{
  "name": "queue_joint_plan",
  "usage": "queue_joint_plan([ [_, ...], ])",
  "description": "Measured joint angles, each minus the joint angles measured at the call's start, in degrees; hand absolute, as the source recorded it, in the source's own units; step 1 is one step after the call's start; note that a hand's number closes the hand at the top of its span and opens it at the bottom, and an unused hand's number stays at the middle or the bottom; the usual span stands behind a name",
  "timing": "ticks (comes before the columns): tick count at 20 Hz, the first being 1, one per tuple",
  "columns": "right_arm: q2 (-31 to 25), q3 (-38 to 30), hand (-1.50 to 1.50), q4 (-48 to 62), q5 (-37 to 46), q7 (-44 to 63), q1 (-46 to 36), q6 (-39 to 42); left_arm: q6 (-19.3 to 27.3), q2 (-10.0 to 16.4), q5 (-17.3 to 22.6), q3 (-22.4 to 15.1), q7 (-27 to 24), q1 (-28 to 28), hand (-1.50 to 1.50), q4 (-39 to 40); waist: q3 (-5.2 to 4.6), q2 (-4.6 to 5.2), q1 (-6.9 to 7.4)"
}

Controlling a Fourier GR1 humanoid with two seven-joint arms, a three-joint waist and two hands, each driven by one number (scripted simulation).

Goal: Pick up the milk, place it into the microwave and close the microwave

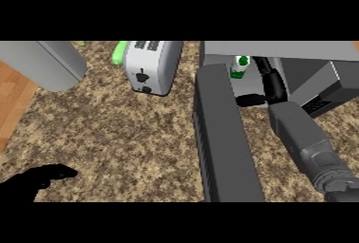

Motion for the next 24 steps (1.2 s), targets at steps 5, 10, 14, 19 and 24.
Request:
queue_joint_plan([
  [5,0.7,-1.1,-1.5,-0.4,-1.6,-1.9,3.5,8.0,0.7,-1.2,-1.8,-4.1,1.6,-0.4,1.5,0.2,-0.07,-0.61,-1.17],
  [10,1.2,-1.1,-1.5,-1.9,-2.3,-3.9,8.7,12.5,4.4,-1.5,-4.3,-9.6,3.6,-1.5,1.5,0.1,-0.13,-1.12,-2.23],
  [14,1.2,0.0,-1.5,-4.2,-1.9,-5.2,13.3,14.1,6.2,-1.6,-5.3,-12.8,5.9,-4.2,1.5,1.7,-0.17,-1.4,-2.99],
  [19,1.1,1.3,-1.5,-9.2,-2.0,-5.4,19.5,14.9,8.3,-1.6,-9.2,-17.2,6.7,-8.8,1.5,4.7,-0.24,-1.8,-4.01],
  [24,-0.5,2.1,-1.5,-15.8,-3.3,-4.9,26.9,16.7,12.4,-1.7,-13.6,-22.7,4.7,-12.7,1.5,8.6,-0.25,-1.96,-4.27],
])
